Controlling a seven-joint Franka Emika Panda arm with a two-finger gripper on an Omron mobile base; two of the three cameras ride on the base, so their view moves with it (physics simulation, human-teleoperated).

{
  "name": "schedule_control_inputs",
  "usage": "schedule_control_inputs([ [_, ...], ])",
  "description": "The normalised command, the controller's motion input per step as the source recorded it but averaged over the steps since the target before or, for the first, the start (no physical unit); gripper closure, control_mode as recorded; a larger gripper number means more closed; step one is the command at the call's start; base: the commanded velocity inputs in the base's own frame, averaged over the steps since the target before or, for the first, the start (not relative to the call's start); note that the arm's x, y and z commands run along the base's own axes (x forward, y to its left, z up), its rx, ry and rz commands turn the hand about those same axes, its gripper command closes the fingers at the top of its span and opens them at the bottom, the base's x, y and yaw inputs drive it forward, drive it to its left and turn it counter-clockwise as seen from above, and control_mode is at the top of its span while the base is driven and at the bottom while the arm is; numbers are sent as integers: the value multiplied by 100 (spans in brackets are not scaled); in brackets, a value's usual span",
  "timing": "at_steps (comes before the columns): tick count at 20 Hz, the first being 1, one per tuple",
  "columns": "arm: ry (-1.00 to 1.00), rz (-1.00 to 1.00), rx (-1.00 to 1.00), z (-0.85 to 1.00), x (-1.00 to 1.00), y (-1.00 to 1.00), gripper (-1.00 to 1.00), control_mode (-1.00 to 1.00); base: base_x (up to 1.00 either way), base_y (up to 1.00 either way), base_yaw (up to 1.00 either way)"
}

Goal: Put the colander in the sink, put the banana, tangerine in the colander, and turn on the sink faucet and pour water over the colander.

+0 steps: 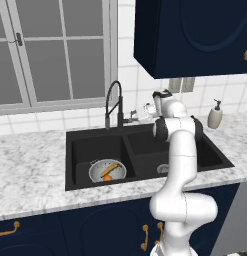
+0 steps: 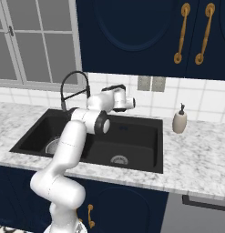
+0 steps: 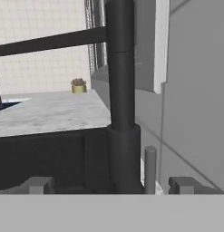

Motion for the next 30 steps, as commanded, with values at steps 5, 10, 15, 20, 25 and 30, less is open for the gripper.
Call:
schedule_control_inputs([
  [5,0,0,0,0,10,-34,-100,-100,0,0,0],
  [10,2,0,0,-4,41,19,-100,-100,0,0,0],
  [15,7,0,-1,-10,13,80,-100,-100,0,0,0],
  [20,9,0,-2,-2,9,78,-100,-100,0,0,0],
  [25,2,0,0,0,19,36,-100,-100,0,0,0],
  [30,0,-6,0,-1,3,-5,-100,-100,0,0,0],
])
